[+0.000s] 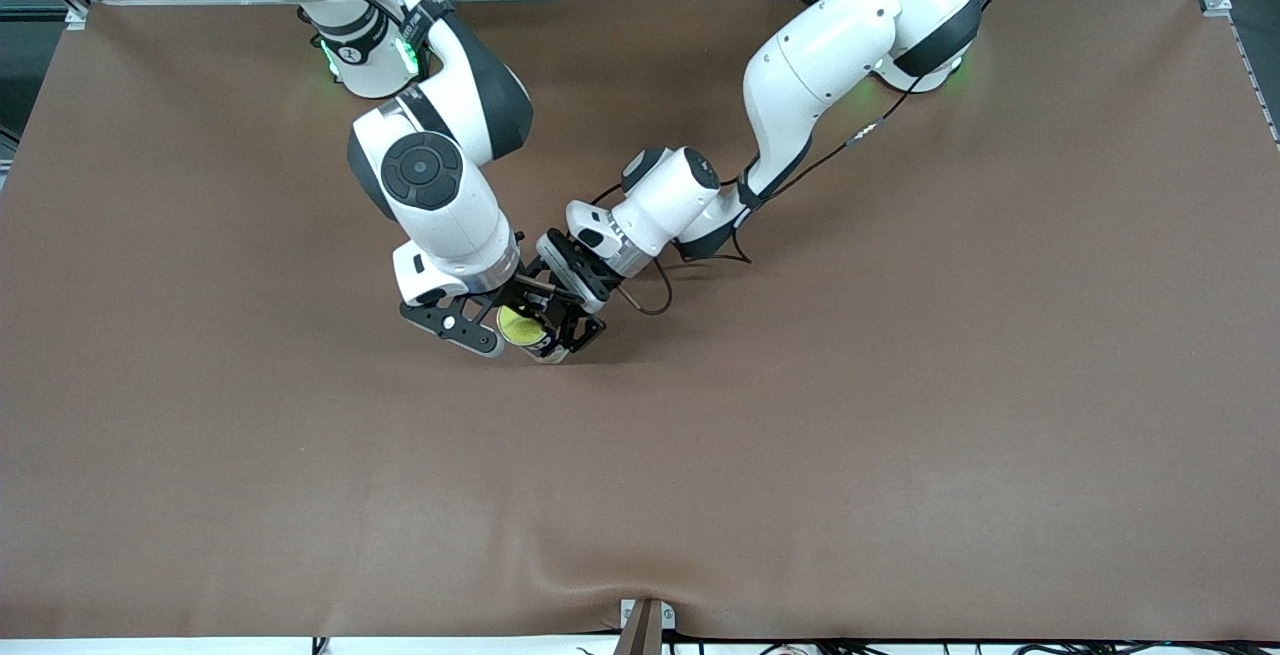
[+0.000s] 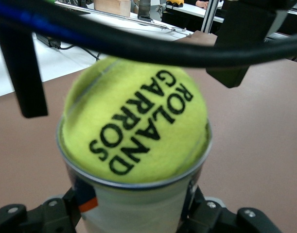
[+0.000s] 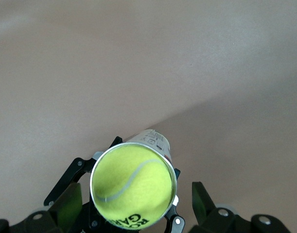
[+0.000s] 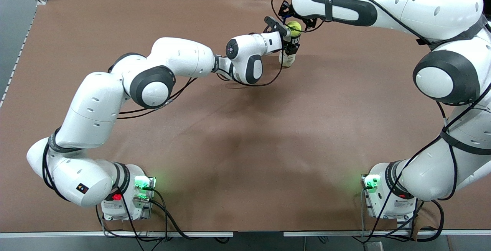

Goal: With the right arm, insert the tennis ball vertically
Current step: 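Lower the ball into the can and open the right gripper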

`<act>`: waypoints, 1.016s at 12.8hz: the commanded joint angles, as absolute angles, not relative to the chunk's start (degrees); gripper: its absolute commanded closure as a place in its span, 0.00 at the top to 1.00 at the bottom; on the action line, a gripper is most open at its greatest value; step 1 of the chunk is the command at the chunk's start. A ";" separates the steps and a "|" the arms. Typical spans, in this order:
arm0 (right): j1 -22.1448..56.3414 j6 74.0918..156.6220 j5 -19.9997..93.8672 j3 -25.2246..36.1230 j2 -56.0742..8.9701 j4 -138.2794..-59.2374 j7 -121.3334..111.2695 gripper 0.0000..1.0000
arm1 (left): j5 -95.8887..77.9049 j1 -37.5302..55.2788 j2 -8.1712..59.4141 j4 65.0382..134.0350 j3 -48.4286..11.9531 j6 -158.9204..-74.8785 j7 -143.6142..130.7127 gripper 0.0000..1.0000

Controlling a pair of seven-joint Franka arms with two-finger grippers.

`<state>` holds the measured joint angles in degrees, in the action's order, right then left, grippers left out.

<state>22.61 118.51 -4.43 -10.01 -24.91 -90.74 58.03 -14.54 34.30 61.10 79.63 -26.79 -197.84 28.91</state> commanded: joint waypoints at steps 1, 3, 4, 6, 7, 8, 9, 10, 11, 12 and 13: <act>22.06 118.13 -5.19 -9.93 -23.65 -90.79 58.54 1.00 | -15.73 35.07 61.96 78.75 -26.54 -198.72 28.39 0.86; 21.01 114.46 -4.57 -10.19 -21.89 -90.09 58.27 1.00 | -15.91 35.07 61.79 78.75 -26.54 -198.72 28.30 1.00; 20.92 113.56 -4.40 -10.20 -21.71 -89.48 58.18 1.00 | -16.34 35.07 61.79 78.75 -26.54 -198.72 28.39 1.00; 20.83 113.38 -4.22 -10.28 -21.36 -89.38 57.75 1.00 | -16.52 35.16 61.70 78.75 -26.54 -198.63 28.39 1.00; 20.83 113.38 -4.31 -10.28 -21.36 -89.99 57.22 1.00 | -16.44 35.07 61.70 78.75 -26.54 -198.63 28.48 1.00; 20.83 113.47 -4.39 -10.28 -21.62 -90.87 56.52 1.00 | -16.44 35.16 61.70 78.66 -26.54 -198.63 28.48 1.00; 20.92 113.81 -4.57 -10.28 -21.80 -91.84 55.99 1.00 | -16.44 35.07 61.79 78.66 -26.54 -198.63 28.48 1.00; 20.92 113.99 -5.18 -10.28 -22.06 -92.45 55.99 1.00 | -16.44 35.07 61.79 78.66 -26.54 -198.63 28.48 1.00; 20.92 114.34 -5.27 -10.20 -22.58 -92.98 55.90 1.00 | -16.35 35.07 61.79 78.75 -26.54 -198.63 28.48 1.00; 20.92 114.61 -5.71 -10.20 -22.59 -93.77 55.81 1.00 | -16.09 35.07 61.79 78.75 -26.54 -198.63 28.48 0.97; 20.92 114.61 -5.97 -10.28 -22.59 -94.04 55.72 1.00 | -16.08 35.07 61.79 78.75 -26.54 -198.63 28.56 0.87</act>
